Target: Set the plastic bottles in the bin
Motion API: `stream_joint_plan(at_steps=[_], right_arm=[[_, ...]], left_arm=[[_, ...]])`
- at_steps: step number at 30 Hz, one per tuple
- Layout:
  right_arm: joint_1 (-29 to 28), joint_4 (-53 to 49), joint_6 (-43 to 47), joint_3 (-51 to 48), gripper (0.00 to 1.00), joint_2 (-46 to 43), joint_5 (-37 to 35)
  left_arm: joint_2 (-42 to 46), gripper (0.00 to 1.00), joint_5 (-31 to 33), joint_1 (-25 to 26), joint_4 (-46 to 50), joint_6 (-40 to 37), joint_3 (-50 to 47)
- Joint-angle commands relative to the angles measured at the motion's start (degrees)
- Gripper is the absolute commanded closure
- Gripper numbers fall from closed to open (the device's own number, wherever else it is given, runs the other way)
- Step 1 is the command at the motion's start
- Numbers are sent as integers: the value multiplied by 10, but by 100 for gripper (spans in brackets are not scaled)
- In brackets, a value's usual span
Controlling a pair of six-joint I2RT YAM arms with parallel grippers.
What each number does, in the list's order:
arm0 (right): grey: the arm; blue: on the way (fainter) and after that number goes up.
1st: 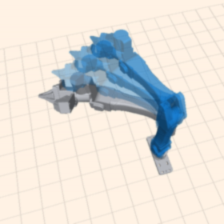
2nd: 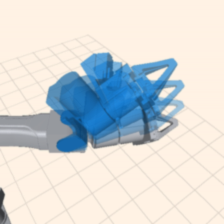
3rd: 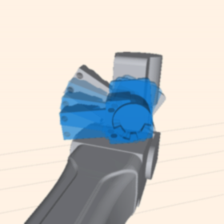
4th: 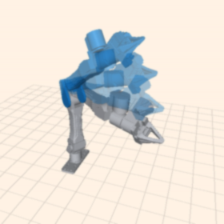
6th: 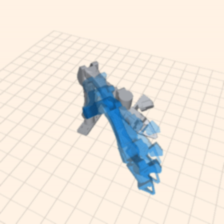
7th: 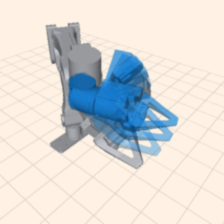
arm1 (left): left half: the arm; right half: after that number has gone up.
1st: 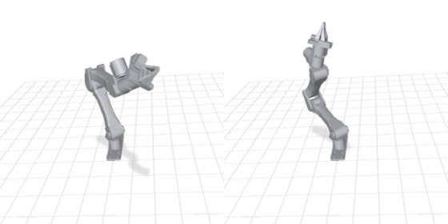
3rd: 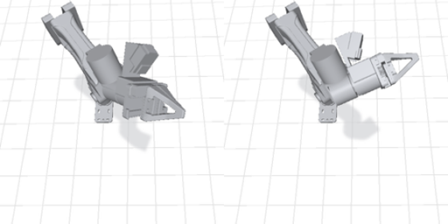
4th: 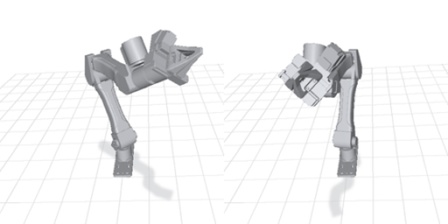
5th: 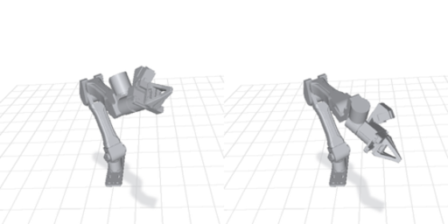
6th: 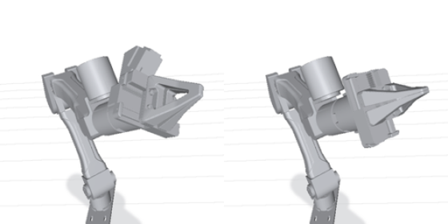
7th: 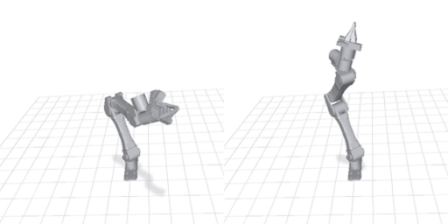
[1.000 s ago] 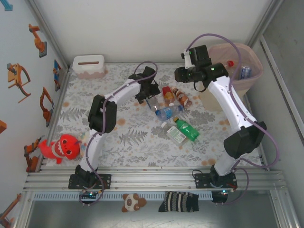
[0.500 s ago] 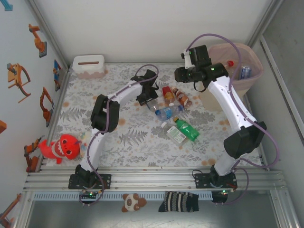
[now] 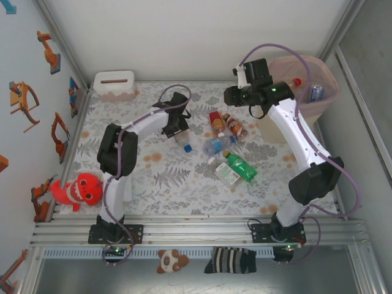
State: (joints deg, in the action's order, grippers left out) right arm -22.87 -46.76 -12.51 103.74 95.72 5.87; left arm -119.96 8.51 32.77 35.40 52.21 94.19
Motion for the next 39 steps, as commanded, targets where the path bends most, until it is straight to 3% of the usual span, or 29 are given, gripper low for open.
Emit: stream_joint_plan(at_steps=[1, 4, 8, 20, 29, 35, 39], right_arm=[[-5, 41, -18, -20, 56, -34, 49], [-5, 81, -28, -48, 56, -47, 92], [-5, 135, -40, -81, 56, -64, 148], [-9, 321, -44, -195, 48, -141, 333], [-17, 430, -57, -224, 39, -191, 460], [-44, 489, -76, -219, 28, -195, 532], [-69, 512, -76, -212, 24, -190, 567]], left_arm=[[81, 48, -1, -11, -82, -61, -47], [144, 49, -23, -20, -140, -100, -100], [222, 50, -101, -36, -247, -150, -171], [368, 53, -401, -57, -514, -237, -248], [415, 54, -591, -56, -701, -185, -241], [423, 55, -645, -49, -797, -130, -231], [420, 55, -658, -41, -811, -123, -223]])
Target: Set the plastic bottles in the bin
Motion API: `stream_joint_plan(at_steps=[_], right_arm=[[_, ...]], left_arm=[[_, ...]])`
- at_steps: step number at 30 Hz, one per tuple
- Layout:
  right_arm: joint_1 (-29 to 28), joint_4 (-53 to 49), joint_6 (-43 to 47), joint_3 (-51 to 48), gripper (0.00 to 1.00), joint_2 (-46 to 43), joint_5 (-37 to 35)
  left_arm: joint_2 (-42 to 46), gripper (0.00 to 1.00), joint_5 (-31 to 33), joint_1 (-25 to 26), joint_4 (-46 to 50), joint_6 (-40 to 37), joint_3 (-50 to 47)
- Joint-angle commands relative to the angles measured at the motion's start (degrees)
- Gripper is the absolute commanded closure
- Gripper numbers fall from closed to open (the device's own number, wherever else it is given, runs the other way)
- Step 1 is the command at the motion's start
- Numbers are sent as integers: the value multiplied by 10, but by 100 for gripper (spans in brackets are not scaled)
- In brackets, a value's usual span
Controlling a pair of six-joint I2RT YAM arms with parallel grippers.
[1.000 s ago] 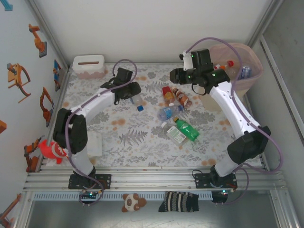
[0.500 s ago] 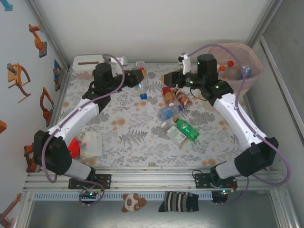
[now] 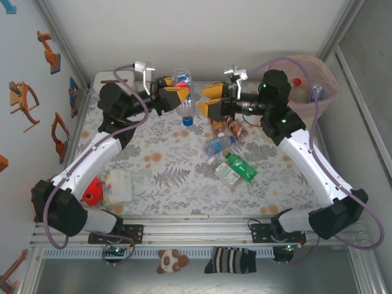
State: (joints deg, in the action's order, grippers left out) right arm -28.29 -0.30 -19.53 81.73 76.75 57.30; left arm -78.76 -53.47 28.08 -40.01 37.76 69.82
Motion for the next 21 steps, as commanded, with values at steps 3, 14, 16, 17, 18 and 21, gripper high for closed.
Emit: stream_joint_plan(at_steps=[3, 14, 16, 17, 18, 21], right_arm=[[-32, 50, -1, 15, 21, 9, 47], [-51, 39, 2, 35, 23, 47, -4], [-53, 44, -3, 38, 24, 55, 18], [-53, 43, -2, 40, 25, 58, 29], [-55, 40, 0, 41, 26, 61, 39], [-59, 37, 3, 42, 29, 66, 46]], left_arm=[[7, 55, -40, 10, -61, 21, 24], [5, 55, -46, 20, -75, 26, 32], [7, 55, -45, 20, -75, 25, 31], [8, 55, -45, 21, -77, 25, 31], [8, 55, -44, 22, -77, 25, 31], [9, 55, -42, 21, -79, 25, 31]])
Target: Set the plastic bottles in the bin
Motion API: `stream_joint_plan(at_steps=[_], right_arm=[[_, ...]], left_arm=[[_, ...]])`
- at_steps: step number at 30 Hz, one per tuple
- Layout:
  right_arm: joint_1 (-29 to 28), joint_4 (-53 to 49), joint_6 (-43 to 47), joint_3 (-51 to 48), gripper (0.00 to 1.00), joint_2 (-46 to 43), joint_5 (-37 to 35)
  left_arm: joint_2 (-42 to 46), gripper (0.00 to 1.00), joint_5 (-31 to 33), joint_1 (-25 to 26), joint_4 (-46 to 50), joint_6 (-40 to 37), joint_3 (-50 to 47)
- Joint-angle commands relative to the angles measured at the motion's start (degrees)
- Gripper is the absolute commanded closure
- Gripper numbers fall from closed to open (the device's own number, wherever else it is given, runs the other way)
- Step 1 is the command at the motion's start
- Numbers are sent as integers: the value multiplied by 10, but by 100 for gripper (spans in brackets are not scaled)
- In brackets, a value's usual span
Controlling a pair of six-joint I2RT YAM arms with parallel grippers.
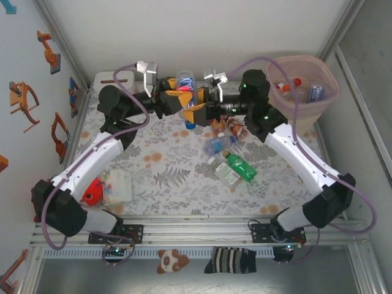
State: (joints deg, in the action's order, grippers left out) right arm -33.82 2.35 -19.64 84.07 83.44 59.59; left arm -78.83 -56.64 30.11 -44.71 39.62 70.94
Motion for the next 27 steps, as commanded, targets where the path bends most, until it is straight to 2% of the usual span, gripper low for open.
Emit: stream_joint_plan(at_steps=[1, 6, 14, 16, 20, 24, 27], right_arm=[[-4, 9, 4, 20, 30, 2, 23], [-6, 6, 5, 25, 40, 6, 26], [-6, 3, 4, 26, 49, -3, 19], [-6, 1, 4, 25, 51, -6, 14], [-7, -16, 17, 26, 54, -18, -9], [-2, -74, 51, 39, 55, -33, -57], [13, -110, 58, 48, 56, -42, -91]], left_arm=[[10, 55, -9, 2, -33, 6, 20], [8, 54, -8, 2, -35, 6, 22], [9, 51, 3, 1, -35, 5, 19], [10, 46, 5, 1, -35, 6, 18], [16, 29, 16, -3, -34, 5, 8], [35, 19, 34, -19, -16, -4, -10], [59, 15, 52, -25, 43, -48, -25]])
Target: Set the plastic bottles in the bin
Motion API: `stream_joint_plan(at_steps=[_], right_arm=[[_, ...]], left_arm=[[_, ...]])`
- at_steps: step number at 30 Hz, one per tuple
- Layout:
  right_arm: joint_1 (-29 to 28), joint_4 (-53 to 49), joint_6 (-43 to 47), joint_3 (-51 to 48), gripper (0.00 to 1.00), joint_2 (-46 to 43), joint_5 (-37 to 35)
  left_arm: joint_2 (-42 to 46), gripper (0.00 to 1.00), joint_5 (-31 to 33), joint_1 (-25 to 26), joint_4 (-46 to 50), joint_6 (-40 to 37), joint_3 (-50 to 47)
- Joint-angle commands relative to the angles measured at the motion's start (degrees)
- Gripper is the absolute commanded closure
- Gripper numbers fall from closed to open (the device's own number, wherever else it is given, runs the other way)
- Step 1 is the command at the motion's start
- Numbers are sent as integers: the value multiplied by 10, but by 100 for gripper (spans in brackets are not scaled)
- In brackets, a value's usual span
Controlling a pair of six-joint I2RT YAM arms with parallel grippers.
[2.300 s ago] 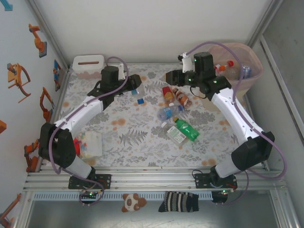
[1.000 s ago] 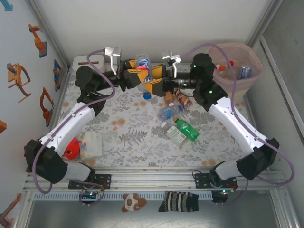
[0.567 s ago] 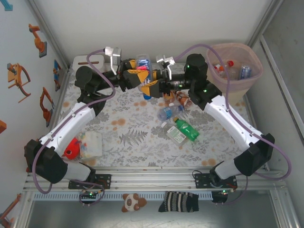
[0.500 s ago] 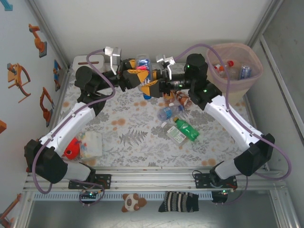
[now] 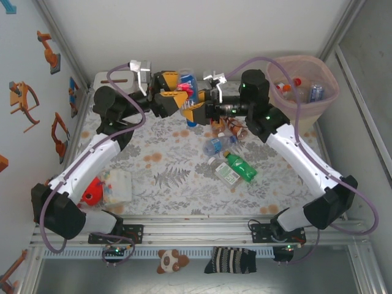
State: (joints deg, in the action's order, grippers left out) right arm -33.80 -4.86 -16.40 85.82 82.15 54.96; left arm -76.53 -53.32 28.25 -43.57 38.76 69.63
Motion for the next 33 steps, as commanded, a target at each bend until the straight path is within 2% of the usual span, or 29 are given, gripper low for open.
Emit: stream_joint_plan(at_steps=[1, 6, 15, 21, 25, 33], right_arm=[[21, -48, 27, 35, 56, -32, -52], [83, -111, 28, 62, 56, -43, -101], [252, -183, -44, 100, 58, -41, -216], [347, -183, -163, 98, 58, -19, -320], [390, -176, -261, 96, 58, 7, -381], [403, -168, -504, 109, 58, 79, -494]], left_arm=[[45, 14, 26, -7, 55, -57, -15], [80, 12, 67, -7, 148, -124, -33], [88, 12, 74, -8, 155, -130, -49], [81, 12, 76, -8, 140, -120, -52], [76, 13, 75, -8, 131, -112, -52], [70, 13, 76, -8, 133, -112, -56]])
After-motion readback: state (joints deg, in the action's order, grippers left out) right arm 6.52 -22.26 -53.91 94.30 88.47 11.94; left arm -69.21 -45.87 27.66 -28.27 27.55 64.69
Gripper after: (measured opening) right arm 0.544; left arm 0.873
